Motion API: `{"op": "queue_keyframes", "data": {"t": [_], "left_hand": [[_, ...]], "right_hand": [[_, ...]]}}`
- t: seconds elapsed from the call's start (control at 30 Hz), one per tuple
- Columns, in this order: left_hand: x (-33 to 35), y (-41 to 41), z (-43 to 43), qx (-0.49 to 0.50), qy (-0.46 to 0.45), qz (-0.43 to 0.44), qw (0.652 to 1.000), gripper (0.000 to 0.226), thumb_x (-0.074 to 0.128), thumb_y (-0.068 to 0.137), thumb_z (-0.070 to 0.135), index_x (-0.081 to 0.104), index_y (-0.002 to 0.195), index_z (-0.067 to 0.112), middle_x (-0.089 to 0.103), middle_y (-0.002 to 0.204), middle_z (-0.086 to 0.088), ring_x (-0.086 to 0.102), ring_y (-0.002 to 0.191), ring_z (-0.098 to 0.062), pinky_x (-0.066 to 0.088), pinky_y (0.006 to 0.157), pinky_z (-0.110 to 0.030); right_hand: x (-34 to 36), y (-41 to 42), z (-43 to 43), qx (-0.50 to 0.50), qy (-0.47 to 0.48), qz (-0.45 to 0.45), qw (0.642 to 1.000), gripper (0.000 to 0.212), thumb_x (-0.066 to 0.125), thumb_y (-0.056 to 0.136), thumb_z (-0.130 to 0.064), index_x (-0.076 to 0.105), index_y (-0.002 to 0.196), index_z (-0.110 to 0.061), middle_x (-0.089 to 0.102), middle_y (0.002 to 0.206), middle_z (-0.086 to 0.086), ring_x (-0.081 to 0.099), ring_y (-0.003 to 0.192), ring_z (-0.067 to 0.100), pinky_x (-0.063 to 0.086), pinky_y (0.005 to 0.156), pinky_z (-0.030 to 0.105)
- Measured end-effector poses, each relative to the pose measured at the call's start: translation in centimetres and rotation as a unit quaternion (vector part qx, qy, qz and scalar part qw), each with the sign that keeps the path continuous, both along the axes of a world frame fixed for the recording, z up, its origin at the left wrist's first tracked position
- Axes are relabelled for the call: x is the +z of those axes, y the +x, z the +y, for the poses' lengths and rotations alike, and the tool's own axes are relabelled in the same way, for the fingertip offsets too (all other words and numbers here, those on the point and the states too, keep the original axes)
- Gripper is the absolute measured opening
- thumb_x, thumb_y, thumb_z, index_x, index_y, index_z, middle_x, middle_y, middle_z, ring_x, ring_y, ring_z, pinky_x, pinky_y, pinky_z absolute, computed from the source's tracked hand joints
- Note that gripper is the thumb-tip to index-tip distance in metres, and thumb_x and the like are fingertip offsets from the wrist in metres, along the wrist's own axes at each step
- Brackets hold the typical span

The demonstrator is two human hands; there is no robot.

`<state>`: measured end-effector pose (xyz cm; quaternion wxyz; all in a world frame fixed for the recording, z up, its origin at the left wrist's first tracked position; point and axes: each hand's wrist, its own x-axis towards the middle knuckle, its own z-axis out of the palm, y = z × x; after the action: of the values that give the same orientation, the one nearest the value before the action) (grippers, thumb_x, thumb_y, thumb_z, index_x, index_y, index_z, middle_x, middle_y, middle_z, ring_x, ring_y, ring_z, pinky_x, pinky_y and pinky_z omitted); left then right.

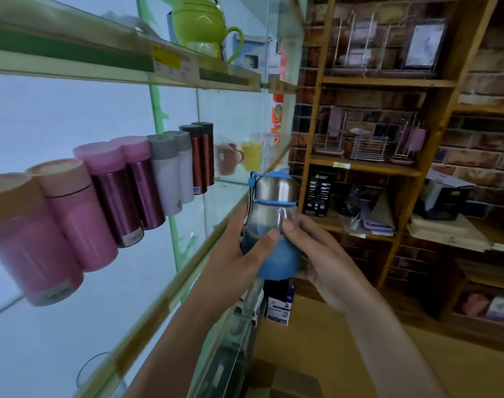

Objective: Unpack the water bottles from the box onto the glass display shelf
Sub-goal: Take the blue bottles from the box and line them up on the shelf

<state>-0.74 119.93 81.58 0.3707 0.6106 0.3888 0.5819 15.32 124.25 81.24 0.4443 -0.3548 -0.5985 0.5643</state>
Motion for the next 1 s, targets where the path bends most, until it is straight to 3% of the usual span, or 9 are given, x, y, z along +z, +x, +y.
{"op": "queue_keyframes", "data": {"t": [0.17,0.33,0.47,0.73,1.0], "left_hand": [[0.6,-1.6,-0.4,0.048,-0.013,-0.003,0.999,0.044,0.063,0.094,0.030,0.050,0.133,0.046,0.069,0.122,0.016,0.068,0.111,-0.006,0.058,0.093,-0.032],[1.0,-2.9,-0.9,0.113,-0.020,-0.008,0.993,0.051,0.068,0.095,0.033,0.048,0.141,0.041,0.069,0.127,0.007,0.067,0.116,-0.015,0.052,0.103,-0.048],[1.4,-3.7,-1.5,0.158,-0.024,0.000,0.987,0.048,0.065,0.097,0.030,0.049,0.142,0.037,0.068,0.128,0.004,0.067,0.117,-0.020,0.051,0.103,-0.052],[1.9,-4.9,-4.6,0.260,-0.015,0.007,0.965,0.048,0.061,0.100,0.022,0.047,0.143,0.034,0.068,0.130,0.008,0.067,0.116,-0.015,0.058,0.094,-0.032],[1.7,-5.5,-9.7,0.404,-0.015,0.026,0.914,0.048,0.066,0.096,0.034,0.048,0.140,0.045,0.069,0.126,0.014,0.068,0.113,-0.010,0.058,0.094,-0.035]], "right_hand": [[0.7,-1.9,0.8,0.037,0.004,0.004,0.999,0.062,0.071,0.077,-0.062,0.059,0.137,-0.049,0.066,0.136,-0.012,0.068,0.120,0.015,0.057,0.100,0.053],[1.7,-3.8,1.6,0.100,0.022,0.003,0.995,0.039,0.064,0.089,-0.052,0.067,0.127,-0.044,0.073,0.123,-0.009,0.072,0.112,0.014,0.058,0.098,0.052],[2.2,-5.1,2.4,0.149,0.037,0.000,0.988,0.032,0.059,0.098,-0.045,0.065,0.129,-0.043,0.074,0.122,-0.009,0.072,0.111,0.013,0.060,0.097,0.049],[2.9,-8.7,2.7,0.253,0.039,0.011,0.967,0.052,0.064,0.086,-0.051,0.061,0.137,-0.038,0.074,0.124,-0.001,0.073,0.112,0.019,0.058,0.098,0.054],[2.6,-13.0,0.5,0.389,0.039,0.021,0.920,0.048,0.063,0.088,-0.047,0.063,0.134,-0.034,0.072,0.127,-0.003,0.070,0.117,0.019,0.059,0.095,0.052]]}}
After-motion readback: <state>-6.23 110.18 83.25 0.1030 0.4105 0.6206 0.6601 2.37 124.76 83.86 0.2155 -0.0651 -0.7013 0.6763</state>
